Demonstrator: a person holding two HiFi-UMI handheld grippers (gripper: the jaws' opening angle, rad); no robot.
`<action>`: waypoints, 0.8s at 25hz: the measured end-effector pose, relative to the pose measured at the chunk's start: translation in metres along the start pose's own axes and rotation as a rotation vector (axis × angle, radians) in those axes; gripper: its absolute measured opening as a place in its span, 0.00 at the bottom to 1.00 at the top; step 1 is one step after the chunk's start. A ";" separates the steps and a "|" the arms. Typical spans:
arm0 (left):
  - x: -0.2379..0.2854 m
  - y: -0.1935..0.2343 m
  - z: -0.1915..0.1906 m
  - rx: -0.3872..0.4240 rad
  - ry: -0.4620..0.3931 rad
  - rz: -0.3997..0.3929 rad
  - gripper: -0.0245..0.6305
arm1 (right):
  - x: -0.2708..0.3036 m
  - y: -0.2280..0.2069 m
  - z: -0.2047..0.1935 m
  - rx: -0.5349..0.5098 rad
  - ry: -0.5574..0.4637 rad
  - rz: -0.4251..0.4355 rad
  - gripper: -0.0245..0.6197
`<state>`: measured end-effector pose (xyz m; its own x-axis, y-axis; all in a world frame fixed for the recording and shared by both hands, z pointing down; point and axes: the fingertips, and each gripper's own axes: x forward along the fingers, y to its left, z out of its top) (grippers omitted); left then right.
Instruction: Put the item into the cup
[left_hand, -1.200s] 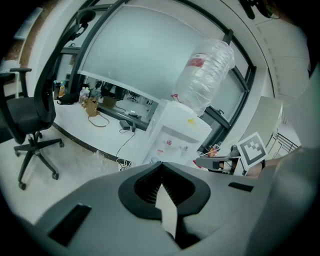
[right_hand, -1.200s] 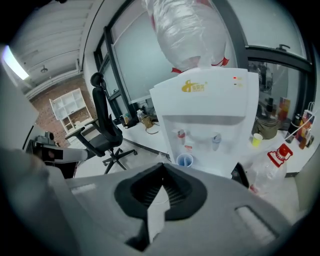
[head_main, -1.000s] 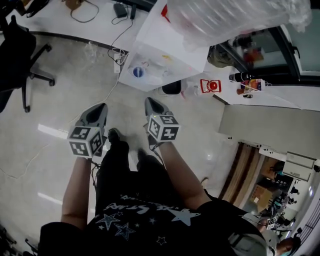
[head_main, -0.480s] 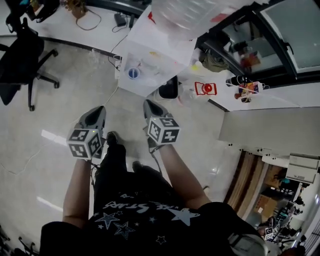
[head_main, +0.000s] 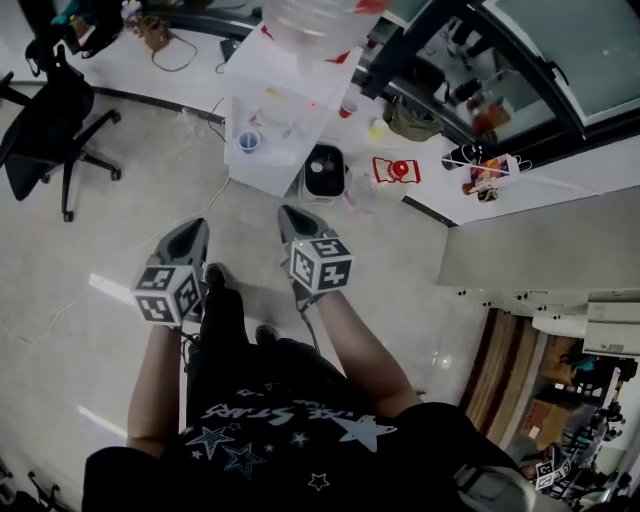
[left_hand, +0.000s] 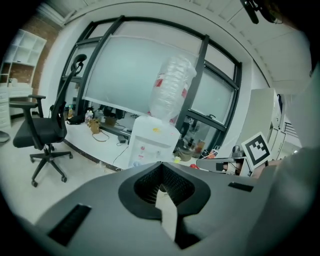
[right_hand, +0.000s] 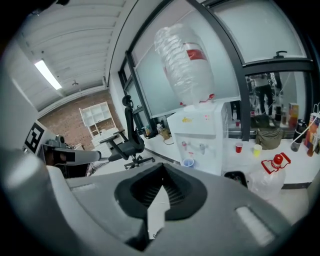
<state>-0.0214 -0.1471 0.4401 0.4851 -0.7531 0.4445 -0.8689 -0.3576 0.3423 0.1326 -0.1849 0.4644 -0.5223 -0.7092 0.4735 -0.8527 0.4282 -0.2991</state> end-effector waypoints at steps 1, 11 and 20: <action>-0.005 -0.008 -0.003 0.007 -0.004 0.005 0.05 | -0.010 0.000 -0.001 -0.003 -0.011 0.006 0.04; -0.054 -0.080 -0.032 0.015 -0.070 0.064 0.05 | -0.097 -0.004 -0.031 -0.042 -0.035 0.054 0.04; -0.088 -0.102 -0.034 0.039 -0.091 0.092 0.05 | -0.127 0.005 -0.047 -0.026 -0.035 0.082 0.04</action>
<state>0.0281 -0.0251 0.3939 0.3935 -0.8302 0.3948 -0.9134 -0.3044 0.2702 0.1943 -0.0667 0.4416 -0.5903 -0.6898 0.4192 -0.8072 0.4998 -0.3141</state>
